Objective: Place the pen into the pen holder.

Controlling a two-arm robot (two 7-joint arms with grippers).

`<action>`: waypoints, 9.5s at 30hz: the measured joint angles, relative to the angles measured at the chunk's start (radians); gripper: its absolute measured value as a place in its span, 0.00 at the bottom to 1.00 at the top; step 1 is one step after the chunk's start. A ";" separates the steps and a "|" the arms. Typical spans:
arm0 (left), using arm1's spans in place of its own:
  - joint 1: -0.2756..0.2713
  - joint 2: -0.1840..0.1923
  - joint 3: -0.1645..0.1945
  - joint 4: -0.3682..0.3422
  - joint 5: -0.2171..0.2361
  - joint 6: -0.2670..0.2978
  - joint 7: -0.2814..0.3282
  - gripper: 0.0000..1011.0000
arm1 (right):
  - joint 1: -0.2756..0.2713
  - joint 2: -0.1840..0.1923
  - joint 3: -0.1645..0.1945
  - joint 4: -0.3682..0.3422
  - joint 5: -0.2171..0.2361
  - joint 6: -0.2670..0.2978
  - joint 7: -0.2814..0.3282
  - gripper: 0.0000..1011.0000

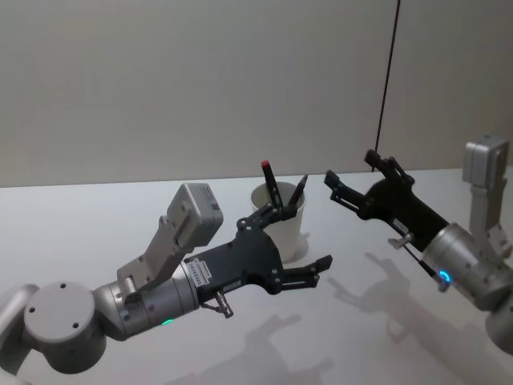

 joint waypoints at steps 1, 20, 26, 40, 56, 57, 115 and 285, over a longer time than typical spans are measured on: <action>0.001 0.000 0.001 -0.002 0.001 0.001 0.011 0.99 | -0.008 0.002 0.001 -0.010 -0.002 0.004 -0.008 0.99; 0.037 0.003 0.029 -0.040 0.017 0.029 0.260 0.99 | -0.193 0.060 0.024 -0.255 -0.054 0.107 -0.201 0.99; 0.048 0.004 0.037 -0.053 0.022 0.038 0.342 0.99 | -0.253 0.079 0.031 -0.334 -0.070 0.140 -0.262 0.99; 0.075 0.007 0.058 -0.081 0.035 0.059 0.531 0.99 | -0.392 0.122 0.046 -0.517 -0.108 0.217 -0.406 0.99; 0.100 0.009 0.077 -0.110 0.048 0.078 0.717 0.99 | -0.438 0.137 0.052 -0.577 -0.120 0.242 -0.454 0.99; 0.101 0.009 0.078 -0.110 0.048 0.079 0.721 0.99 | -0.438 0.137 0.052 -0.577 -0.120 0.242 -0.454 0.99; 0.102 0.010 0.078 -0.111 0.049 0.079 0.735 0.99 | -0.438 0.137 0.051 -0.578 -0.119 0.241 -0.454 0.99; 0.102 0.010 0.078 -0.111 0.049 0.080 0.735 0.99 | -0.438 0.137 0.051 -0.578 -0.119 0.241 -0.454 0.99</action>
